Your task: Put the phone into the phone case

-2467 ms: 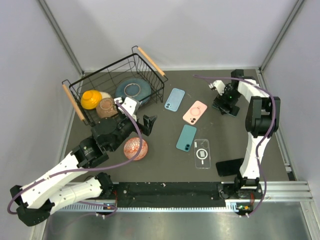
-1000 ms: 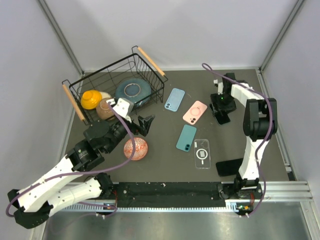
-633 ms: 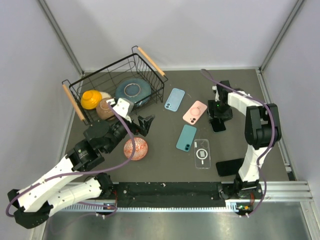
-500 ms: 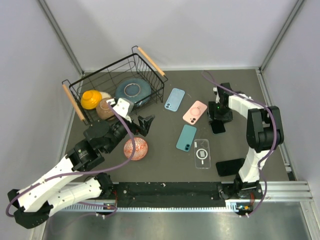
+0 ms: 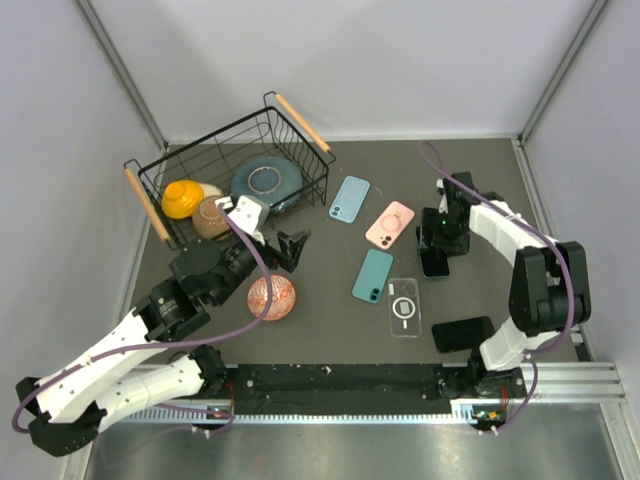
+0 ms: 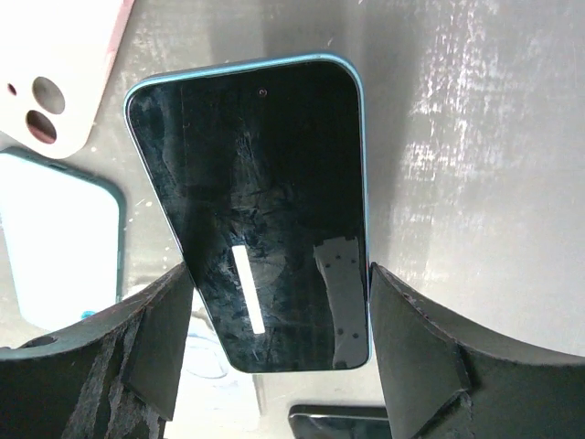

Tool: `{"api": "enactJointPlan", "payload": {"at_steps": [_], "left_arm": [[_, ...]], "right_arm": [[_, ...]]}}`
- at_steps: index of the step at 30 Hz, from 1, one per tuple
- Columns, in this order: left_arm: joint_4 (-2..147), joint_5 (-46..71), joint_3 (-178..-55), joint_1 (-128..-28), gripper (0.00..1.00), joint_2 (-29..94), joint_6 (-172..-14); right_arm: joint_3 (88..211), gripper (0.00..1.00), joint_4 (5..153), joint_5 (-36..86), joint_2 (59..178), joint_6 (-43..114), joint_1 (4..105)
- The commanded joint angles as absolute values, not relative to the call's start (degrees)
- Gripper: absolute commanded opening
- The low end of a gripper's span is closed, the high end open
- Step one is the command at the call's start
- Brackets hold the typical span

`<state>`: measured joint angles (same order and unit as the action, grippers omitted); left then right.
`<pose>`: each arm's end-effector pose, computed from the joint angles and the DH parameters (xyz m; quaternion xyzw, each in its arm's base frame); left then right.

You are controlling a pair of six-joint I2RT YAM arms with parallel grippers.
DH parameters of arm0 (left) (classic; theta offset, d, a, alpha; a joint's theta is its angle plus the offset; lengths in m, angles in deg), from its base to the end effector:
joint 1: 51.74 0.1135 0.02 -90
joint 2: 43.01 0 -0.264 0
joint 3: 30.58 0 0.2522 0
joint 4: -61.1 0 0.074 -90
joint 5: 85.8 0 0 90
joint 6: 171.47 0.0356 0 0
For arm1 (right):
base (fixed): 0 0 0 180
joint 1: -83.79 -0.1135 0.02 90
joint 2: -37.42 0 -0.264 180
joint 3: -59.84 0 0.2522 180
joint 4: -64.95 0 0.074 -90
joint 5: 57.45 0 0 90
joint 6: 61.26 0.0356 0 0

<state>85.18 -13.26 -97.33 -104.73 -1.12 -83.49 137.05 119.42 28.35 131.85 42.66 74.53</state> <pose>0.1050 -0.1215 0.3973 0.2011 0.6731 -0.2304 0.6733 0.3112 0.0534 0.1981 0.0343 0.9860 0.0674 0.1485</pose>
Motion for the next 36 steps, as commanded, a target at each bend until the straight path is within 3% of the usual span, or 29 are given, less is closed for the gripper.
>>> {"api": "enactJointPlan", "payload": {"at_steps": [1,19,36], "left_arm": [[82.94,-13.21,-97.07,-105.0,0.89,-1.43,-83.84],[82.94,-11.1,-97.25,-105.09,0.89,-2.84,-85.16],[83.03,-11.36,-97.25,-105.09,0.89,-2.75,-85.16]], "right_arm": [[135.31,0.28,119.49,26.49,125.15,46.66,72.98],[110.27,0.28,110.97,27.81,96.14,71.36,61.38],[109.73,0.3,109.91,32.38,102.01,75.24,52.41]]}}
